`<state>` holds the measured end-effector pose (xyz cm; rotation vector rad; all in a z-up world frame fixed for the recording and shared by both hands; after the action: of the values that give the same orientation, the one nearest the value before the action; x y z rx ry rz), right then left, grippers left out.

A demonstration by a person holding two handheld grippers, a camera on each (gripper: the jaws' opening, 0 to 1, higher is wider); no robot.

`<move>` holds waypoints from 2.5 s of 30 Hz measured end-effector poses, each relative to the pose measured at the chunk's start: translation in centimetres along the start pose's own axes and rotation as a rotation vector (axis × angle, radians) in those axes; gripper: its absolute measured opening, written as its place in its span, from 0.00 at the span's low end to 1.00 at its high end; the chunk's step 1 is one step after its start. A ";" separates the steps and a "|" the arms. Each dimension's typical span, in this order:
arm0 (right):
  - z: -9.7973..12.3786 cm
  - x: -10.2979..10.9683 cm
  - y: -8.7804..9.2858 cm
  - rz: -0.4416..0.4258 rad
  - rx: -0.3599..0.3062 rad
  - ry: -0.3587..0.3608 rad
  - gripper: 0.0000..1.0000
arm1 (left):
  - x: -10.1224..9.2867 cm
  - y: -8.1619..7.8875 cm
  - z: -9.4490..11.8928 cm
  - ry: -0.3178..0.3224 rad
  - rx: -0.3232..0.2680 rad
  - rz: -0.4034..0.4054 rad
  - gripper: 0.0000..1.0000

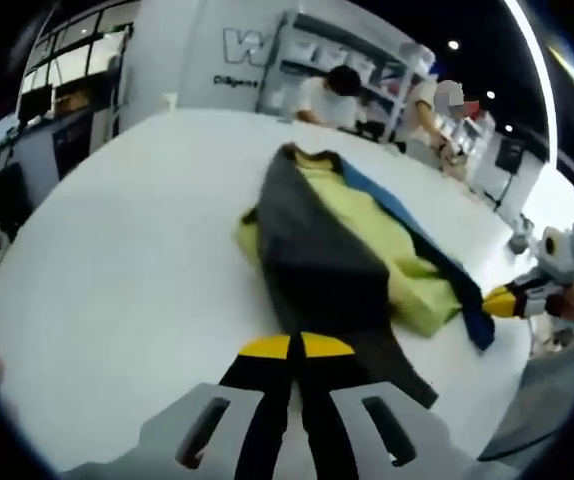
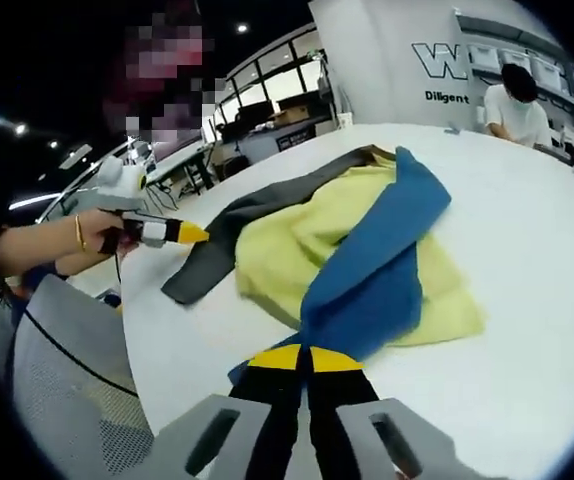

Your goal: Fold the garment on the visible template until the final outline fits inside the template.

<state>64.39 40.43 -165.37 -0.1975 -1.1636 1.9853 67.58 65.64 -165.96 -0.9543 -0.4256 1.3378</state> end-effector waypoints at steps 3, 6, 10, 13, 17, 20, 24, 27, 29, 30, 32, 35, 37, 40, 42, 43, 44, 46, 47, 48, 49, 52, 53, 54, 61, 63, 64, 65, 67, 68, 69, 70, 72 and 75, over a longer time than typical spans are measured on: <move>0.6 -0.9 -0.3 -0.001 -0.003 0.016 0.00 | 1.1 -0.4 0.1 -0.022 0.001 -0.007 0.00; 1.4 -2.3 -0.6 0.012 0.001 0.040 0.00 | 2.3 -1.0 0.3 -0.042 -0.008 -0.011 0.00; 2.7 -4.4 -1.1 0.022 0.003 0.080 0.00 | 3.9 -1.9 0.5 -0.074 -0.013 -0.023 0.00; 3.6 -6.5 -1.3 0.029 0.004 0.118 0.00 | 5.7 -2.5 0.6 -0.098 -0.012 -0.041 0.00; 5.2 -9.6 -2.0 0.033 0.007 0.184 0.00 | 7.3 -3.4 0.7 -0.120 -0.010 -0.050 0.00; 6.2 -11.9 -2.7 0.025 -0.003 0.233 0.00 | 7.9 -4.1 0.7 -0.129 -0.008 -0.071 0.00; 7.0 -14.6 -3.8 0.038 -0.010 0.273 0.00 | 9.6 -5.4 0.6 -0.152 -0.002 -0.107 0.00; 7.5 -17.9 -4.5 0.051 -0.005 0.308 0.00 | 10.7 -6.7 0.6 -0.185 -0.001 -0.132 0.00; 7.5 -19.0 -4.8 0.049 -0.003 0.323 0.00 | 12.5 -7.3 0.3 -0.203 0.009 -0.156 0.00; 7.5 -19.3 -4.8 0.051 -0.003 0.327 0.00 | 12.8 -7.5 0.3 -0.206 0.011 -0.161 0.00; 7.6 -20.8 -5.2 0.047 -0.001 0.350 0.00 | 13.5 -8.2 0.2 -0.210 0.023 -0.196 0.00; 8.1 -23.1 -5.8 0.049 -0.001 0.396 0.00 | 14.6 -9.2 0.2 -0.231 0.032 -0.225 0.00; 8.3 -24.3 -6.2 0.065 0.008 0.409 0.00 | 15.8 -10.2 0.1 -0.249 0.027 -0.218 0.00; 8.7 -26.3 -6.6 0.073 0.019 0.430 0.00 | 17.4 -11.3 -0.3 -0.270 0.009 -0.186 0.00; 9.1 -27.5 -7.2 0.076 0.019 0.438 0.00 | 17.7 -11.7 -0.4 -0.280 0.016 -0.194 0.00; 9.2 -27.8 -7.4 0.077 0.019 0.438 0.00 | 18.3 -11.9 -0.7 -0.285 0.026 -0.207 0.00; 9.7 -28.3 -7.9 0.091 0.025 0.447 0.00 | 19.0 -12.2 -1.1 -0.293 0.036 -0.217 0.00; 9.6 -29.4 -8.2 0.102 0.036 0.455 0.00 | 19.3 -12.3 -1.1 -0.303 0.046 -0.222 0.00; 9.6 -29.7 -8.3 0.100 0.038 0.457 0.00 | 19.1 -12.2 -0.9 -0.306 0.049 -0.227 0.00; 9.6 -30.6 -8.5 0.085 0.031 0.466 0.00 | 19.3 -12.7 -1.4 -0.310 0.052 -0.231 0.00; 9.7 -30.9 -8.7 0.085 0.029 0.471 0.00 | 19.5 -13.0 -1.7 -0.311 0.055 -0.236 0.00; 10.2 -32.7 -9.1 0.100 0.049 0.506 0.00 | 20.2 -13.8 -2.5 -0.318 0.066 -0.257 0.00; 10.6 -33.2 -9.4 0.103 0.053 0.519 0.00 | 20.4 -14.0 -2.7 -0.320 0.068 -0.261 0.00; 10.8 -33.6 -9.6 0.103 0.053 0.529 0.00 | 20.9 -14.3 -3.0 -0.320 0.070 -0.265 0.00; 12.2 -37.0 -9.7 0.105 0.080 0.569 0.00 | 22.0 -14.6 -4.1 -0.325 0.077 -0.271 0.00; 12.1 -37.5 -9.6 0.118 0.101 0.568 0.00 | 22.4 -14.5 -4.5 -0.324 0.086 -0.277 0.00; 12.0 -37.6 -9.6 0.118 0.103 0.569 0.00 | 22.4 -14.4 -4.6 -0.324 0.090 -0.278 0.00; 12.0 -37.7 -9.6 0.118 0.105 0.570 0.00 | 22.4 -14.4 -4.8 -0.321 0.100 -0.289 0.00; 11.6 -38.8 -9.4 0.099 0.110 0.577 0.00 | 22.4 -14.6 -5.1 -0.316 0.118 -0.310 0.00; 11.2 -39.1 -9.1 0.080 0.101 0.580 0.00 | 22.7 -14.7 -5.3 -0.317 0.128 -0.324 0.00; 11.2 -39.2 -9.2 0.067 0.093 0.581 0.00 | 22.9 -14.8 -5.4 -0.320 0.130 -0.324 0.00; 11.1 -39.4 -9.3 0.058 0.085 0.582 0.00 | 22.9 -14.8 -5.3 -0.323 0.132 -0.324 0.00; 10.6 -39.3 -8.8 0.061 0.077 0.580 0.00 | 22.6 -14.9 -5.2 -0.308 0.126 -0.300 0.01; 10.7 -39.5 -8.1 0.059 0.090 0.592 0.00 | 22.1 -15.7 -4.9 -0.295 0.087 -0.282 0.06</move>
<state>89.84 7.44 -162.81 -0.7242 -0.6891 1.8383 86.13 85.66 -162.08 -0.5991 -0.6948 1.2287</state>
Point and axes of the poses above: the point that each gripper's makers call its tool centre point, and the gripper's own axes: z roughly backward along the fingers, x roughly to its left, y roughly out of its underside, the point moved 1 cm from there along z, roughly backward along the fingers, and after that the axes turned 3 degrees about -x, right-handed, at the moved point
